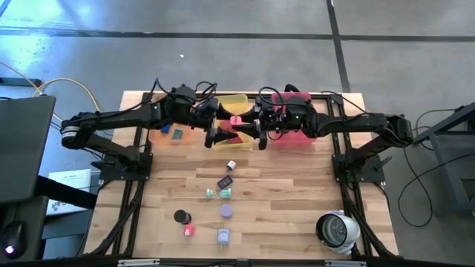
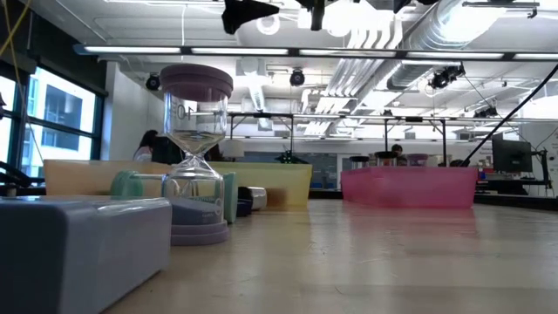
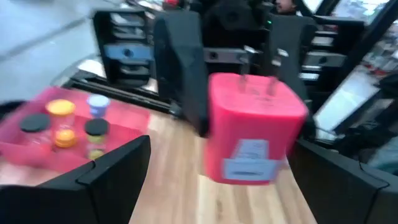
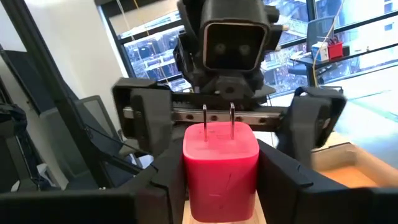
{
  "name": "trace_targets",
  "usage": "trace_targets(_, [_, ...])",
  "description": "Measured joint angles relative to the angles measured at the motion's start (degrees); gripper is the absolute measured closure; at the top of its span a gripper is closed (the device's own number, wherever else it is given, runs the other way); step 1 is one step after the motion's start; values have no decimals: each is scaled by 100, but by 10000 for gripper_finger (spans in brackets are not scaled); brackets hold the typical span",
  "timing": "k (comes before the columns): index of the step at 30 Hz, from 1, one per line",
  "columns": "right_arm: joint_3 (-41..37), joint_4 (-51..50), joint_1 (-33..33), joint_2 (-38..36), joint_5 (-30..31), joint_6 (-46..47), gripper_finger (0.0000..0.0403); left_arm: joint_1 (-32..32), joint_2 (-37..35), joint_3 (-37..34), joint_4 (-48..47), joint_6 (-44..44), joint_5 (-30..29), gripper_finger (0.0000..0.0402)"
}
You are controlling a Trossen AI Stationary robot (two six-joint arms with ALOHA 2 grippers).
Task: Pick & Place Office items
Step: Put the right pink charger adapter into the yellow bin
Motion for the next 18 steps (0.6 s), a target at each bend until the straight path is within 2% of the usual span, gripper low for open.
trace_targets(6, [0,2,-1,0,-15,2,266,-43,30,1,221,289,-237,35])
trace_targets(18, [7,37,-2,0,-91,-87,266,-47,30,1,370,421,-261,44])
